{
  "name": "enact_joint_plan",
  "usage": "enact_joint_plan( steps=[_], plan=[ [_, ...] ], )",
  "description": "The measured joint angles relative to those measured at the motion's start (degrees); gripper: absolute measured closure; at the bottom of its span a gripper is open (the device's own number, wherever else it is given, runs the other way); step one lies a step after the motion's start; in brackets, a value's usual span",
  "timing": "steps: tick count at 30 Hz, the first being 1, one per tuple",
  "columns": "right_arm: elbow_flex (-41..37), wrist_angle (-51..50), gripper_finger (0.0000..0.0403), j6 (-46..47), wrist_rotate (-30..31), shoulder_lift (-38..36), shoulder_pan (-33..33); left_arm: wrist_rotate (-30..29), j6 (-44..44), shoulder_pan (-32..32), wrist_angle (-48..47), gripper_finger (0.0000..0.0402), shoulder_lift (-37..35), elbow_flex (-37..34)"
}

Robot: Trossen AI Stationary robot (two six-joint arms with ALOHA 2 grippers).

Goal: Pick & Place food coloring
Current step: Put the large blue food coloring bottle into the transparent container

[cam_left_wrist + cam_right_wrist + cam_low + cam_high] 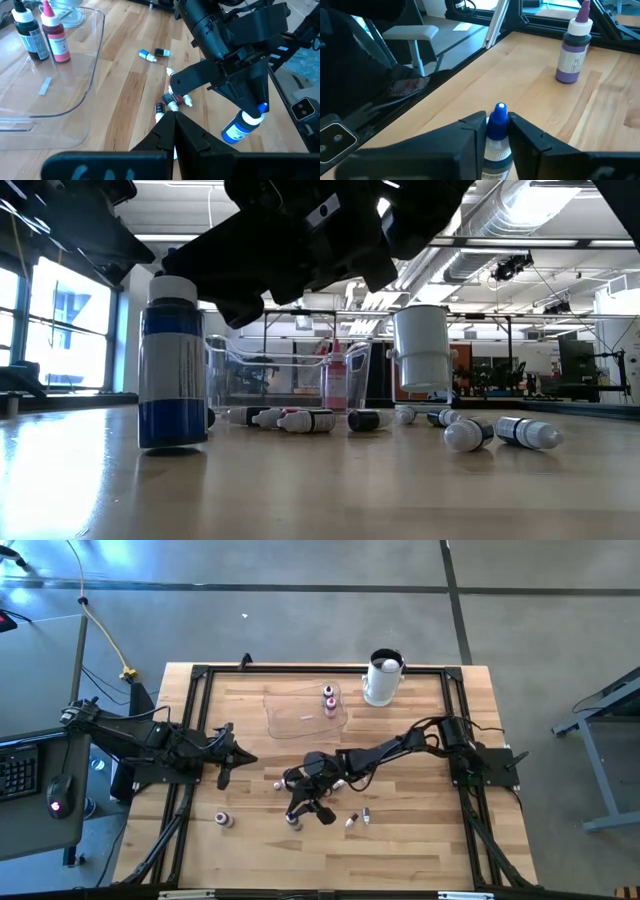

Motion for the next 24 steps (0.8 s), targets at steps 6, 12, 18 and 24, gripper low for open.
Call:
enact_joint_plan(
  steps=[6,12,18,24],
  plan=[
    [0.00,0.17,0.0370,0.01,0.30,0.00,0.07,0.01,0.00,0.00,0.00,0.0401,0.01,0.00],
    [-0.02,0.54,0.0370,0.06,0.37,0.00,0.07,0.01,0.00,-0.01,0.00,0.0401,0.01,0.00],
    [-0.18,0.93,0.0370,1.70,0.71,-0.79,-0.17,-0.01,0.00,-0.01,0.00,0.0401,0.01,0.00],
    [-0.20,-1.96,0.0370,2.13,0.80,-6.69,-2.14,-0.01,0.00,0.00,0.00,0.0401,0.01,0.00]
  ],
)
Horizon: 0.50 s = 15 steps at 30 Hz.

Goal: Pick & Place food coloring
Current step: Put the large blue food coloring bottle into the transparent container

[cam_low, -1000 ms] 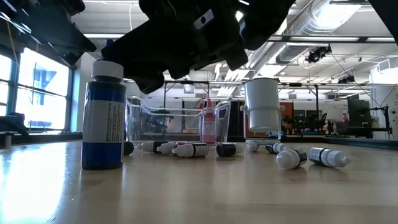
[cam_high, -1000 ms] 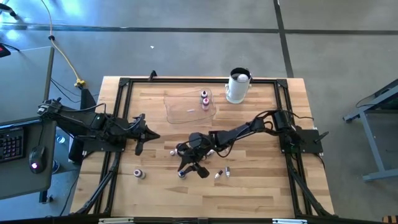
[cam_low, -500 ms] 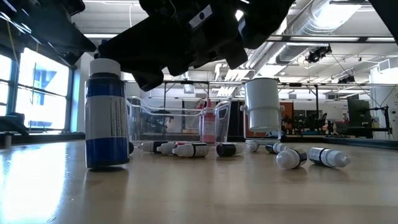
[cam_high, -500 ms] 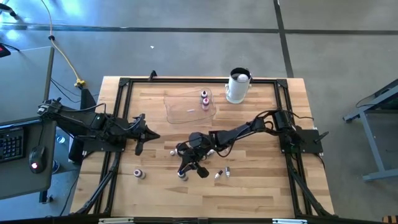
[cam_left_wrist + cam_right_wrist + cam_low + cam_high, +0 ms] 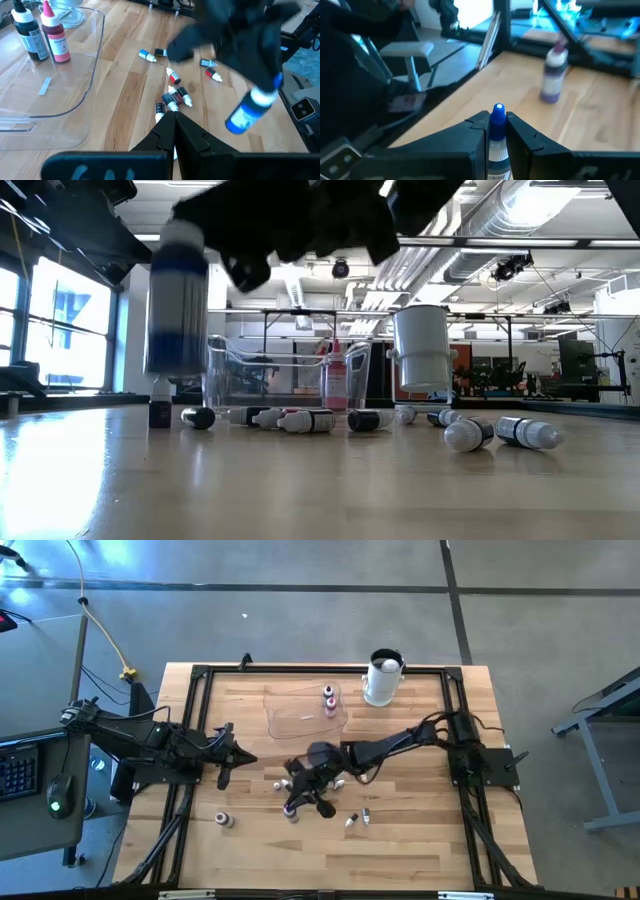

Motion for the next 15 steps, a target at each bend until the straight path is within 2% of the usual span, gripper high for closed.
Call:
enact_joint_plan(
  steps=[4,6,8,12,15],
  plan=[
    [0.01,-6.08,0.0370,-1.98,0.41,-6.01,-2.20,0.01,0.00,0.00,-0.04,0.0401,0.00,0.00],
    [0.02,-10.55,0.0370,-5.62,3.19,-10.02,-3.47,0.00,0.00,0.01,-0.07,0.0401,0.00,0.00],
    [0.05,-14.62,0.0370,-9.21,9.35,-13.97,-4.66,0.00,0.00,0.01,-0.06,0.0401,0.00,0.00],
    [-0.65,-19.75,0.0370,-15.35,26.30,-21.30,-7.11,0.02,0.00,0.01,-0.20,0.0401,0.00,0.00],
    [-4.09,-18.82,0.0370,-15.78,33.29,-25.45,-9.24,0.02,0.00,-0.01,-0.17,0.0401,0.00,0.00]
  ],
)
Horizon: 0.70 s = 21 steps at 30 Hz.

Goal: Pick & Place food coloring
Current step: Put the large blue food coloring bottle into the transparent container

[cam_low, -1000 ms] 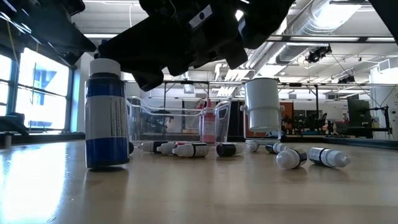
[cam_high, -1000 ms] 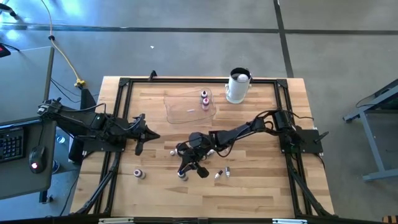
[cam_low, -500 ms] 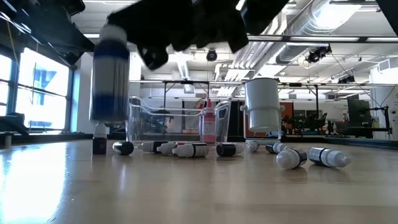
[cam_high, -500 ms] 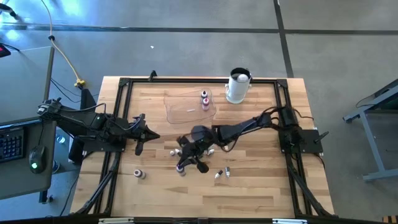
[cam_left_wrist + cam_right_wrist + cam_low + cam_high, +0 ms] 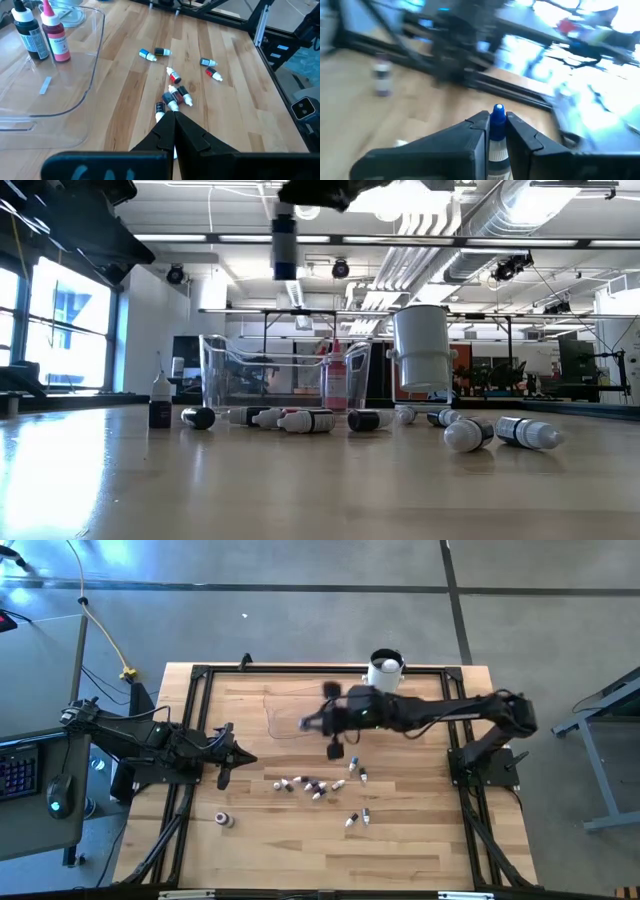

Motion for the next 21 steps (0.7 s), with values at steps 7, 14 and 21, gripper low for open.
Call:
enact_joint_plan(
  steps=[7,14,21],
  plan=[
    [-18.53,18.39,0.0370,7.07,1.07,-2.61,-6.47,0.00,-0.02,0.02,-0.04,0.0401,0.00,0.00],
    [-33.40,39.79,0.0370,11.35,1.25,-2.29,-11.05,-0.32,-1.01,0.02,0.09,0.0401,0.00,0.00],
    [-37.22,39.00,0.0369,14.84,1.31,-2.29,-13.15,-0.92,-1.01,0.02,0.09,0.0401,0.00,0.00]
  ],
)
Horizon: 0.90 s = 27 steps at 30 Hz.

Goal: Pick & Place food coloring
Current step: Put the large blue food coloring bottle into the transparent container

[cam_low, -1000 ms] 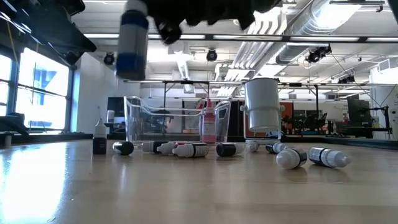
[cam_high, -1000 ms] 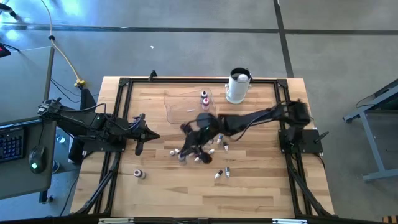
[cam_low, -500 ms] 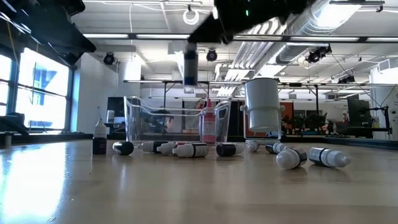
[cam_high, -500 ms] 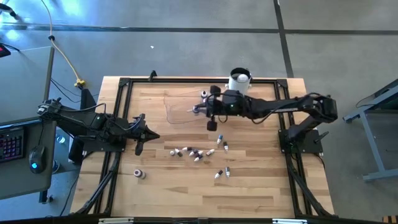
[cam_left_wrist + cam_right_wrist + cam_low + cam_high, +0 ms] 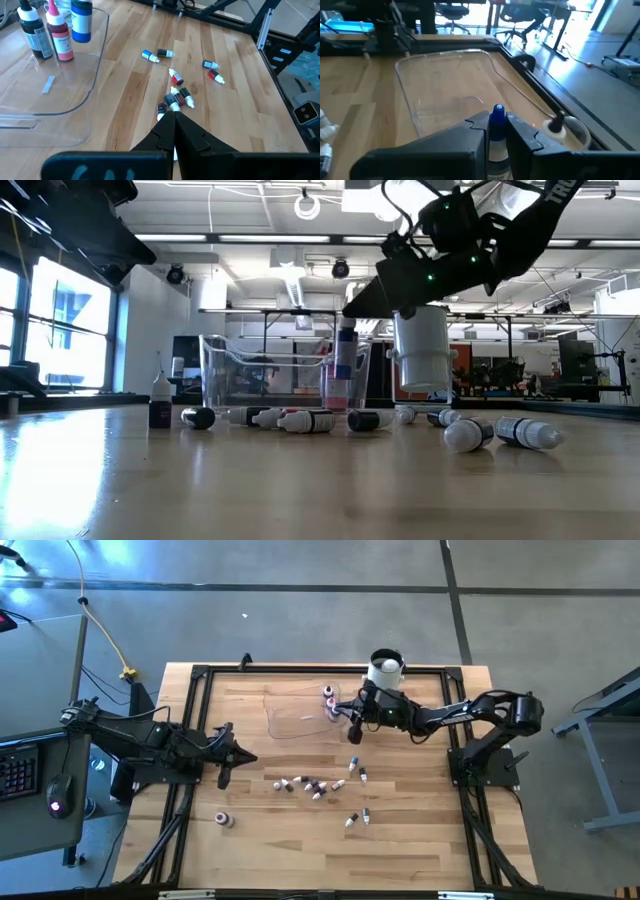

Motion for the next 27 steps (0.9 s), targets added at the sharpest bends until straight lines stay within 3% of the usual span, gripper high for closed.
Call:
enact_joint_plan(
  steps=[14,23,27],
  plan=[
    [-0.02,-1.07,0.0369,3.91,-0.18,2.40,-0.09,-0.11,-0.04,0.00,-0.19,0.0401,-0.02,0.00],
    [0.11,4.26,0.0369,4.80,-0.09,7.39,-0.09,-0.26,-0.04,0.00,-0.37,0.0401,-0.02,0.00],
    [0.11,3.96,0.0369,4.46,3.15,8.34,-0.09,-0.26,-0.04,0.00,-0.41,0.0401,-0.02,0.00]
  ],
)
